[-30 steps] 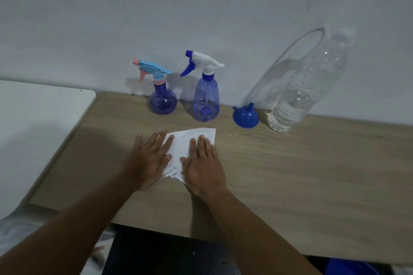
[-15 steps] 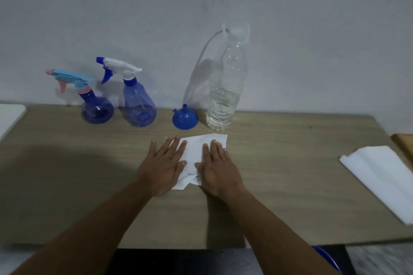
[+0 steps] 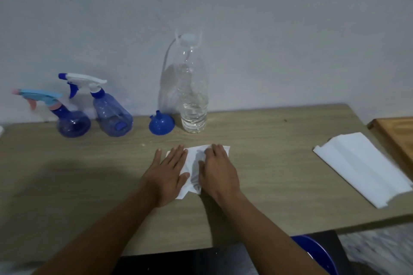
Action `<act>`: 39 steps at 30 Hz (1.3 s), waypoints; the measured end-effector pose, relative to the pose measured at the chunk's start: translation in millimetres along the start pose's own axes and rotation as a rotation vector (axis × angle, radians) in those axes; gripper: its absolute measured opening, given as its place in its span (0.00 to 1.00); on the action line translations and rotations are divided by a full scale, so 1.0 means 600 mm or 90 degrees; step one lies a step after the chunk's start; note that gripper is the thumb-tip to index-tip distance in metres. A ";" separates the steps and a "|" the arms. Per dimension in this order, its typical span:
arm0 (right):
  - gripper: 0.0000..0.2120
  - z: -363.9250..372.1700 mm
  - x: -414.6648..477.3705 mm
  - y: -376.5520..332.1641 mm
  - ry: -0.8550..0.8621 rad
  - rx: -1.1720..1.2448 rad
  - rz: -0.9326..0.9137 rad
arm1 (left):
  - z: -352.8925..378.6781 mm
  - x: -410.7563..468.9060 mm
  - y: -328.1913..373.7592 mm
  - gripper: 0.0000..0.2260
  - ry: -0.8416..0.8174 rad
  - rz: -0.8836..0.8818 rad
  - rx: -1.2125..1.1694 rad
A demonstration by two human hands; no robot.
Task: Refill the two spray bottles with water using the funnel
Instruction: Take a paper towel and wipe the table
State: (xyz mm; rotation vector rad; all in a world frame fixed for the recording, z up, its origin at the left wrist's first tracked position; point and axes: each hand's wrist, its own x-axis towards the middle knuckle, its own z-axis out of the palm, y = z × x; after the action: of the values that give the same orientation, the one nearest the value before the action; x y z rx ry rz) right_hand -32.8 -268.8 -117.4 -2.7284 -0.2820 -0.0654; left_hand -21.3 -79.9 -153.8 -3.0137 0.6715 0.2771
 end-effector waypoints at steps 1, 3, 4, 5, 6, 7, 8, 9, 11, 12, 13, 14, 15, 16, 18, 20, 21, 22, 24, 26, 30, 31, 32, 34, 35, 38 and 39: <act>0.20 0.006 0.011 -0.005 -0.007 0.037 0.001 | 0.005 0.001 -0.001 0.34 0.005 0.005 -0.010; 0.23 0.028 0.025 -0.009 -0.071 0.018 -0.014 | 0.008 -0.004 0.002 0.31 0.021 0.008 -0.017; 0.26 0.042 0.024 -0.008 -0.106 -0.019 -0.016 | 0.009 -0.008 0.003 0.30 0.025 0.010 -0.020; 0.29 0.054 0.018 -0.010 -0.131 -0.044 -0.013 | 0.009 -0.015 0.004 0.29 0.029 0.012 -0.025; 0.31 0.064 0.009 -0.015 -0.145 -0.072 0.000 | 0.008 -0.021 0.003 0.28 0.032 0.013 -0.033; 0.31 0.074 -0.005 -0.020 -0.137 -0.086 0.013 | 0.008 -0.029 0.000 0.28 0.027 0.013 -0.039; 0.31 0.086 -0.018 -0.029 -0.114 -0.097 0.015 | 0.007 -0.037 -0.005 0.29 0.017 0.014 -0.041; 0.29 0.099 -0.031 -0.040 -0.100 -0.104 0.015 | 0.004 -0.046 -0.012 0.29 0.004 0.018 -0.036; 0.27 0.112 -0.049 -0.072 -0.119 -0.121 0.016 | 0.001 -0.067 -0.031 0.29 -0.020 0.031 -0.023; 0.26 0.114 -0.049 -0.093 -0.109 -0.113 0.017 | 0.000 -0.079 -0.045 0.29 -0.027 0.035 -0.019; 0.27 0.117 -0.048 -0.117 -0.099 -0.104 0.025 | -0.002 -0.092 -0.062 0.29 -0.033 0.037 -0.012; 0.27 0.123 -0.045 -0.141 -0.108 -0.092 0.031 | -0.004 -0.105 -0.080 0.29 -0.037 0.038 -0.004; 0.28 0.131 -0.041 -0.167 -0.121 -0.083 0.034 | -0.004 -0.120 -0.102 0.29 -0.041 0.037 0.003; 0.28 0.144 -0.037 -0.190 -0.116 -0.082 0.031 | -0.003 -0.134 -0.125 0.29 -0.045 0.035 0.007; 0.28 0.169 -0.031 -0.240 -0.108 -0.083 0.026 | 0.002 -0.165 -0.180 0.30 -0.050 0.023 0.007; 0.30 0.191 -0.022 -0.297 -0.106 -0.083 0.014 | 0.009 -0.195 -0.240 0.35 -0.051 0.013 0.008; 0.31 0.203 -0.016 -0.325 -0.110 -0.083 0.003 | 0.012 -0.210 -0.269 0.38 -0.052 0.009 0.007; 0.31 0.216 -0.009 -0.351 -0.124 -0.086 -0.010 | 0.017 -0.224 -0.298 0.40 -0.052 0.004 0.009; 0.31 0.239 0.009 -0.401 -0.149 -0.092 -0.038 | 0.026 -0.254 -0.353 0.39 -0.040 -0.012 0.024; 0.30 0.259 0.026 -0.452 -0.162 -0.087 -0.075 | 0.037 -0.288 -0.403 0.36 -0.037 -0.035 0.026; 0.29 0.292 0.031 -0.539 -0.171 -0.076 -0.145 | 0.057 -0.361 -0.476 0.34 -0.007 -0.091 0.013; 0.29 0.298 0.026 -0.554 -0.173 -0.069 -0.153 | 0.061 -0.377 -0.486 0.33 -0.015 -0.101 0.007; 0.28 0.302 0.019 -0.564 -0.172 -0.059 -0.161 | 0.064 -0.392 -0.491 0.34 -0.032 -0.109 0.000; 0.29 0.304 0.001 -0.575 -0.172 -0.047 -0.171 | 0.063 -0.415 -0.489 0.37 -0.054 -0.121 -0.016; 0.29 0.304 -0.008 -0.575 -0.173 -0.048 -0.174 | 0.063 -0.421 -0.483 0.39 -0.058 -0.127 -0.022; 0.29 0.293 -0.037 -0.554 -0.165 -0.052 -0.173 | 0.066 -0.428 -0.450 0.41 -0.060 -0.130 -0.033; 0.31 0.287 -0.047 -0.542 -0.159 -0.052 -0.173 | 0.069 -0.427 -0.437 0.40 -0.058 -0.129 -0.035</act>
State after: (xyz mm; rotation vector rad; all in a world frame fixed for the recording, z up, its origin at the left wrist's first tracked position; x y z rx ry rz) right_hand -126.6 86.4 -154.8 -2.7600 -0.7357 0.1952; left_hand -144.7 267.4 -147.4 -3.0652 0.3546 0.4267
